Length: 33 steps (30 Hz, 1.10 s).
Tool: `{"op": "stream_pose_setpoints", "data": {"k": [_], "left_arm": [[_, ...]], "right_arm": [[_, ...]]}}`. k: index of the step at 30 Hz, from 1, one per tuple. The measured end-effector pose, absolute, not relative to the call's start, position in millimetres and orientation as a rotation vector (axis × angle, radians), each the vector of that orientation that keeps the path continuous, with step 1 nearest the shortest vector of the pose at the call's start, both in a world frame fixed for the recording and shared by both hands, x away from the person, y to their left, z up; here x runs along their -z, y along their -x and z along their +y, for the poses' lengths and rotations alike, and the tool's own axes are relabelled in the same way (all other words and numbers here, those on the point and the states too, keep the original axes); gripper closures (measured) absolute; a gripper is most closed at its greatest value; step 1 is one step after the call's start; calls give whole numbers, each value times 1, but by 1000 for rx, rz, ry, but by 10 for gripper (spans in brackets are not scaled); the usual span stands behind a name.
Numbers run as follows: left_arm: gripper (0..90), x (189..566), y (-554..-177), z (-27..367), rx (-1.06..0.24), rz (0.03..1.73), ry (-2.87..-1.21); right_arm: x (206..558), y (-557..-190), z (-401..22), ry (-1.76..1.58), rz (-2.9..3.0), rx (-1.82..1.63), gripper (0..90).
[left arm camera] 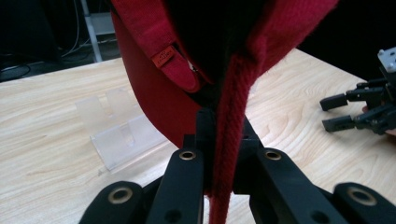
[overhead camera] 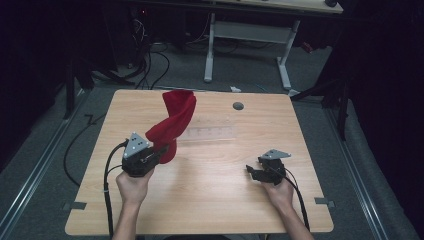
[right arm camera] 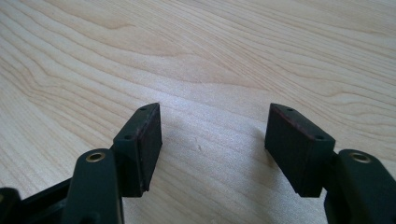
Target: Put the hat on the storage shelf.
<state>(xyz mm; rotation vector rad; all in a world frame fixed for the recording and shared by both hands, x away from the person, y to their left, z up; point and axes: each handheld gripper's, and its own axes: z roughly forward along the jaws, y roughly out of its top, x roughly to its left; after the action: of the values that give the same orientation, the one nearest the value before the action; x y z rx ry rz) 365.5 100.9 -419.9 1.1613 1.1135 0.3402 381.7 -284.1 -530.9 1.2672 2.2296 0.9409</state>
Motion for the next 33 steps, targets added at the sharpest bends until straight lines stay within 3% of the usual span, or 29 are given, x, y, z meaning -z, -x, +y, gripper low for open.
{"op": "stream_pose_setpoints", "data": {"k": [33], "left_arm": [[850,401,-435,110,-421,1183,-1058]], "right_arm": [[531,-381,-283,-1268,2232,-942,352]]}}
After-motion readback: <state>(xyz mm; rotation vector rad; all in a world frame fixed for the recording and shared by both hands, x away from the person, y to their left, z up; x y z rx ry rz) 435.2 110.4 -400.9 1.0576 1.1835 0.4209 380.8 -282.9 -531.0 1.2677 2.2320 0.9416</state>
